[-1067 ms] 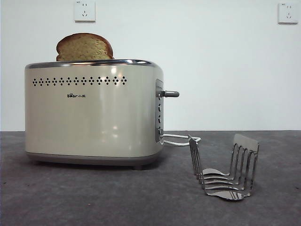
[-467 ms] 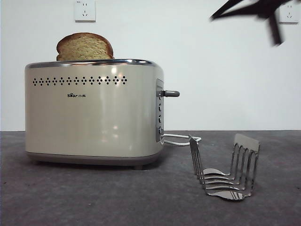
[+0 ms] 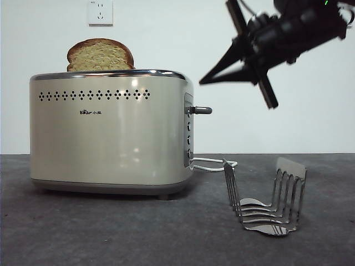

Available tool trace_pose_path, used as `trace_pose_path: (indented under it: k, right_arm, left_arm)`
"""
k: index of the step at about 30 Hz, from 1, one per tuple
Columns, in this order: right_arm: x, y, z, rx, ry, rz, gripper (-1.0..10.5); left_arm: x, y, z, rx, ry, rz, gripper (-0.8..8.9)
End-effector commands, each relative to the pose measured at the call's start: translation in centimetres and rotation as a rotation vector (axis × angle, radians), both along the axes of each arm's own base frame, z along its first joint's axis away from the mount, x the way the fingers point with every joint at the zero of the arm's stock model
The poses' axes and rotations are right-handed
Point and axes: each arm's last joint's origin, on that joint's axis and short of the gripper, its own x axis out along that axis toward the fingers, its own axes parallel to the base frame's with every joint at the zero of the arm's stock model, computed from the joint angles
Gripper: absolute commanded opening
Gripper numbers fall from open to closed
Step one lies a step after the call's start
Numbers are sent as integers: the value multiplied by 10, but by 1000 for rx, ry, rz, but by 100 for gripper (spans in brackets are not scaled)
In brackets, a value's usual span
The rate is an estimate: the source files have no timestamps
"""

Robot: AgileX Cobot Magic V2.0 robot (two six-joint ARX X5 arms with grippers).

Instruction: Pick up a slice of bread from the rack,put the bread on the toaster,press the button

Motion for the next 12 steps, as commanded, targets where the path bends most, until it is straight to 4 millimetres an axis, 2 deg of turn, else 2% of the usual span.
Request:
trace_pose_path:
  k: [1,12]
  right_arm:
    - [5,2,-12,-15,35,-20,-7]
    - [15,3,-28,-43,50,-65,-8]
  left_arm:
    - [-3,2,-3,-14,6,14,-5]
    - [-9,5,-1,-25,-10,16,-5]
